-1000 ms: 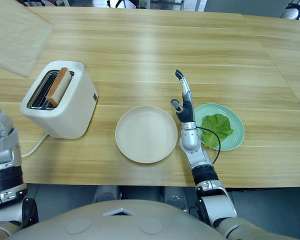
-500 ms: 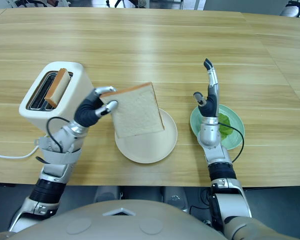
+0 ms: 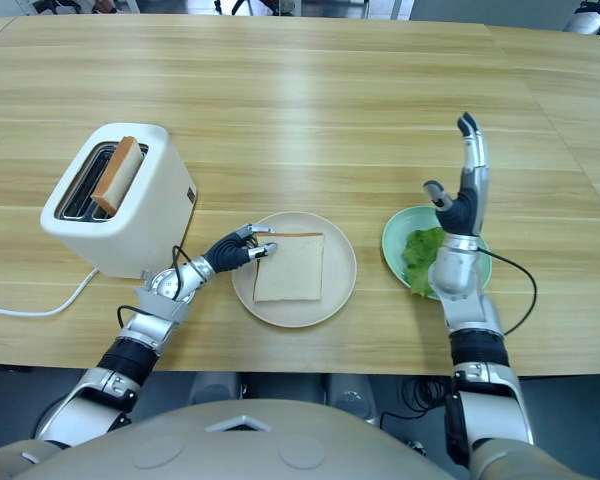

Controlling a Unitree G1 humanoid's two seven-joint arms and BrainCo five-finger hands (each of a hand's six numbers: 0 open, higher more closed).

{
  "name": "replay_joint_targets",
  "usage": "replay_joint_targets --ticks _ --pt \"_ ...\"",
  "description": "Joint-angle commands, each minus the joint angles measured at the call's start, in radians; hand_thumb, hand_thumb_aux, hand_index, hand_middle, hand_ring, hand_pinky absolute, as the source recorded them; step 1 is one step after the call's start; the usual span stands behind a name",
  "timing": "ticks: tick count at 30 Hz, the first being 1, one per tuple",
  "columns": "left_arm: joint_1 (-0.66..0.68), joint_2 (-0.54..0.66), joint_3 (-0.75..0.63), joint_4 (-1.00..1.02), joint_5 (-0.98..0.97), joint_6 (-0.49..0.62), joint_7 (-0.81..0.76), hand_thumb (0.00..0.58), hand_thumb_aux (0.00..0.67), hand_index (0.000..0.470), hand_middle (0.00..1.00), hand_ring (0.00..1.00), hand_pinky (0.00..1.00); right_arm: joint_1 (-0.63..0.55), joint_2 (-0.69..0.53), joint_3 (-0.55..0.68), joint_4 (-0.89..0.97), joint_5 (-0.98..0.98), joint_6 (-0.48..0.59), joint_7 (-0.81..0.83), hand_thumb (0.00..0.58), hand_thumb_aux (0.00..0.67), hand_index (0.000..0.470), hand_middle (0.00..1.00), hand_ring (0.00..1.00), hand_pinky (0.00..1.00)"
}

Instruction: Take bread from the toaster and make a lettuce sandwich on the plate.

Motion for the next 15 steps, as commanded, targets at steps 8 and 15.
replay_joint_targets --ticks 8,15 --pt "-0.031 0.013 -0.010 0.105 0.158 -0.063 0.108 0.000 0.000 0.000 0.00 0.00 0.00 0.096 -0.130 -0.116 -0.062 -0.037 0.086 -0.065 0.000 0.000 0.000 0.00 0.00 0.00" --pt "-0.021 0.061 -0.010 0.061 0.294 -0.091 0.240 0.000 0.000 0.000 0.00 0.00 0.00 0.138 -0.193 -0.070 -0.066 -0.170 0.194 -0.071 0.000 0.000 0.000 0.00 0.00 0.00"
